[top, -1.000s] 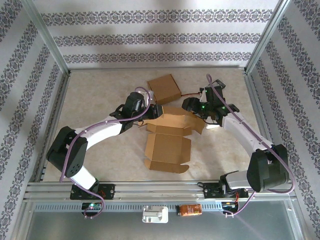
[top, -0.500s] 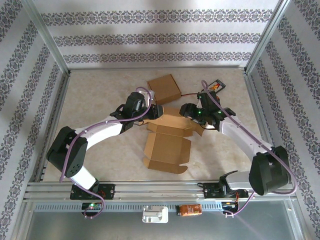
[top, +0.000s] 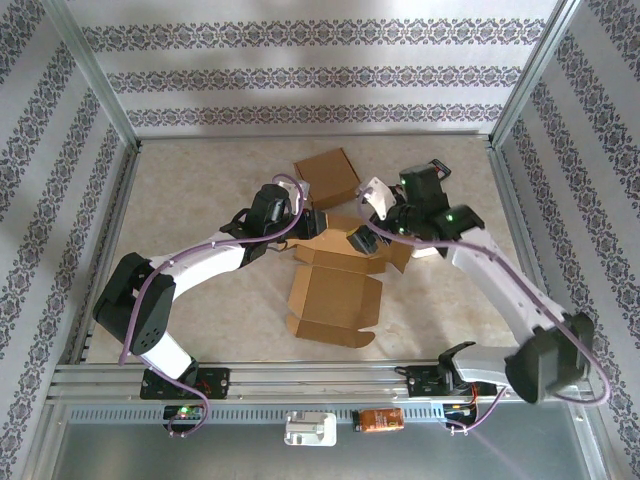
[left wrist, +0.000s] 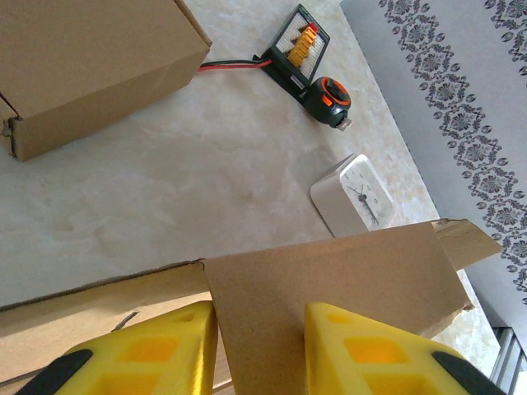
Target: Fold the paper box
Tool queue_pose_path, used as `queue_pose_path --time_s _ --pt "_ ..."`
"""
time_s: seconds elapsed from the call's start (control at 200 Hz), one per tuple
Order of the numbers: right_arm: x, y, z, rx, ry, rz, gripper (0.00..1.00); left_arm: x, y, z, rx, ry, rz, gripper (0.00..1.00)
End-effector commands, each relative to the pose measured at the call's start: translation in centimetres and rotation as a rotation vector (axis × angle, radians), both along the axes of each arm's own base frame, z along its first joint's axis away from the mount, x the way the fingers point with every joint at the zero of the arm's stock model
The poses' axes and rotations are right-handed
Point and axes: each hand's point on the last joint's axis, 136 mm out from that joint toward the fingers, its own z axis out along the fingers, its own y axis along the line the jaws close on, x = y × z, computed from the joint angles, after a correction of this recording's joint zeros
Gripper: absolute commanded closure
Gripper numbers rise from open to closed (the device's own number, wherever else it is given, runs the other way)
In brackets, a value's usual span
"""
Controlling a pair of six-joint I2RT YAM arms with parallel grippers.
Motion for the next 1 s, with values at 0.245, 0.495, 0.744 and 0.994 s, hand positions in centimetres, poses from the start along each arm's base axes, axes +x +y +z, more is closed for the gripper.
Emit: queue_pose_path --time_s 0.245,0.495,0.744,0.994 --pt "0.1 3.0 -2.7 -0.006 0.157 0.326 0.09 -0.5 -1.2 1.0 -0.010 -0.034 -0.043 0.68" --pt "0.9 3.1 -5.5 -0.069 0.244 0.349 0.23 -0.6 -1.2 1.2 -0.011 -0.037 -0.043 0.68" --pt "0.8 3.4 -6.8 -0.113 0.251 0.376 0.34 -0.6 -1.1 1.5 0.002 -0.045 -0.040 0.68" --pt "0.9 3.3 -6.6 -0.142 0.216 0.392 0.57 -0.9 -0.4 2.8 0.009 -0.088 -0.029 0.55"
